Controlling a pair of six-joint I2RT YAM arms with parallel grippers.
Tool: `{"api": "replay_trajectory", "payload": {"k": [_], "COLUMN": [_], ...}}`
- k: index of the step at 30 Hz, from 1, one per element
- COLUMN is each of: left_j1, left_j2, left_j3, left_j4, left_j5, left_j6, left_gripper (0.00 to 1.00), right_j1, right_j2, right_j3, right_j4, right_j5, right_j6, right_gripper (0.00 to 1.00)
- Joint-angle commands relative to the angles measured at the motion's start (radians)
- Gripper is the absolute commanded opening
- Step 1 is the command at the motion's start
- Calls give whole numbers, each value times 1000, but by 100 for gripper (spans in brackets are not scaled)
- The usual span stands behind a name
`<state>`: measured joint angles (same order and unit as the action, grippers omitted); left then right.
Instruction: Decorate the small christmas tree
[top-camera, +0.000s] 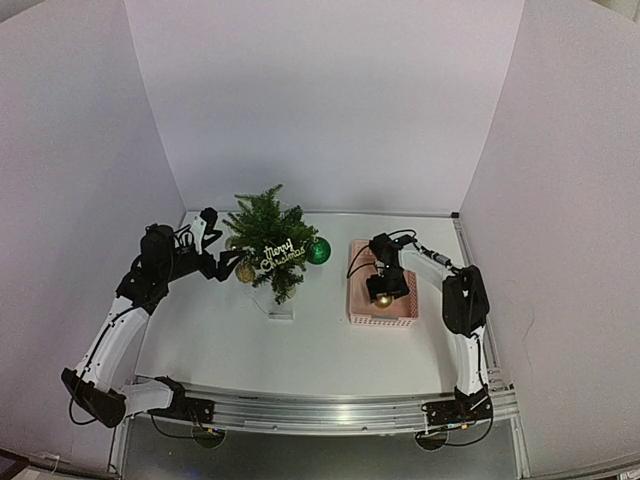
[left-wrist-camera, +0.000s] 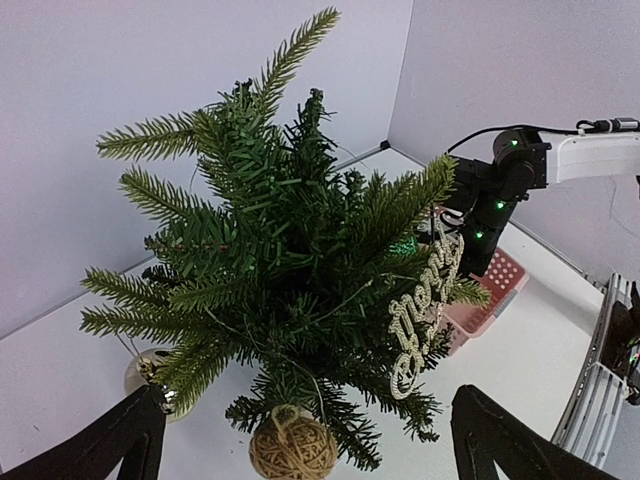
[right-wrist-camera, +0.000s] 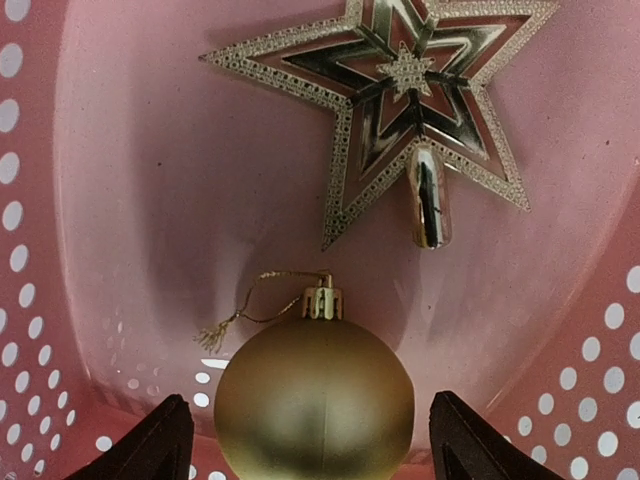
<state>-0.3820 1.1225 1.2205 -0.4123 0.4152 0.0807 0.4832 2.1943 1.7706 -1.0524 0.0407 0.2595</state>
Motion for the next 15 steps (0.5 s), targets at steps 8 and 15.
{"api": "replay_trajectory", "payload": {"k": [8,15], "left_j1": [9,11], "left_j2": [11,12], "left_j3": [48,62], "left_j4": [48,42], "left_j5": [3,4], "left_j6": [34,49], "left_gripper": [99,99], "right_j1": [-1,-3], "right_j2": [15,20], "right_j3": [42,28], "right_j4": [-23,-23], "right_j5": [-26,-24], "right_j6": [-12,-15], "right_gripper": [62,59]}}
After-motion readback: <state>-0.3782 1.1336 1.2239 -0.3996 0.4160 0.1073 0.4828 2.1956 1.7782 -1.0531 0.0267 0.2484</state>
